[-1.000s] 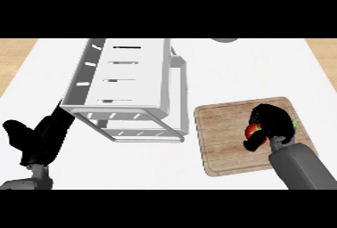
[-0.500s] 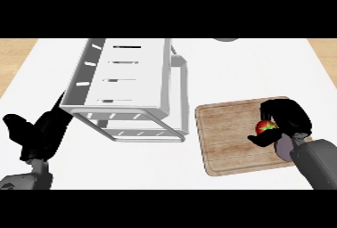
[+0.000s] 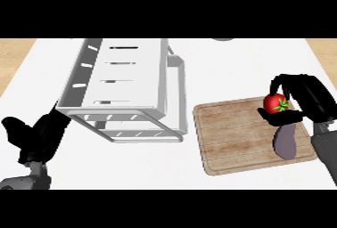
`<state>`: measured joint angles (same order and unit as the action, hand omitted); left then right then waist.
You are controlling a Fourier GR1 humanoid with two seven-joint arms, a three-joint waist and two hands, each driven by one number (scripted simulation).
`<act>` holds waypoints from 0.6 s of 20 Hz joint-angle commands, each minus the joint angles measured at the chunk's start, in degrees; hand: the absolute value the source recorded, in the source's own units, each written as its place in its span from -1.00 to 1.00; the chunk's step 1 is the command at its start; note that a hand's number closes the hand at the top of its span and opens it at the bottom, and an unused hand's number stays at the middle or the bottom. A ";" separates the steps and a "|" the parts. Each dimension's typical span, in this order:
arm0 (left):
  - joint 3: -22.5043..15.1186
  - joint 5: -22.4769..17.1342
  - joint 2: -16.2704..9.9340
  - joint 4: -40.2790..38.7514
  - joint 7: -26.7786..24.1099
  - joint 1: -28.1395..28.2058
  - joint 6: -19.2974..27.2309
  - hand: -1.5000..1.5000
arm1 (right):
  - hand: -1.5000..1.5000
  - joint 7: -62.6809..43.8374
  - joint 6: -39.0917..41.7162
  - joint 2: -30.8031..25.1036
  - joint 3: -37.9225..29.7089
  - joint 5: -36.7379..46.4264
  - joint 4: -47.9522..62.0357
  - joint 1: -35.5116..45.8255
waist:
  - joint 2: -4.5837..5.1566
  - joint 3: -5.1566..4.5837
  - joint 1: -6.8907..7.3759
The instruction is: Pick the tomato from the cutting board and place it in the tiered basket
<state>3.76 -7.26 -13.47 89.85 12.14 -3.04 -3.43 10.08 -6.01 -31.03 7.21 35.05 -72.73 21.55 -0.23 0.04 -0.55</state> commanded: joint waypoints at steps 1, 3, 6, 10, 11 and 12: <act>-0.41 1.73 1.92 -1.84 -2.00 0.23 2.07 0.00 | 1.00 5.65 2.95 0.64 -5.56 -10.74 -7.28 1.15 | -0.11 -0.05 -0.75; 0.89 -1.15 0.52 1.61 1.29 0.63 0.30 0.00 | 1.00 1.33 5.38 1.16 -5.38 -11.94 -13.97 -0.41 | -0.24 -0.07 -0.27; 1.38 -0.85 -0.96 0.84 1.74 -1.32 -0.95 0.00 | 1.00 -2.95 12.31 -0.71 -6.69 -16.11 -20.72 -0.10 | -0.07 -0.08 -0.14; 0.31 0.59 -0.30 1.15 2.18 -1.34 -0.63 0.00 | 1.00 -16.79 14.00 4.10 -1.37 -13.53 -29.72 3.42 | 0.02 -0.09 0.34; 1.32 0.29 0.13 -1.14 0.92 -2.62 -0.22 0.00 | 1.00 -17.72 18.68 1.78 -3.45 -17.21 -30.35 6.02 | 0.06 -0.10 0.28; 0.02 1.17 0.29 1.21 0.08 1.29 -1.25 0.00 | 1.00 -19.19 18.59 2.58 -2.82 -15.75 -31.15 6.28 | 0.08 -0.08 0.62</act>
<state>4.24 -6.83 -13.40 90.16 12.56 -3.22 -4.12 -1.81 8.31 -29.42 3.51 20.32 -98.03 25.17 -0.24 -0.05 -0.31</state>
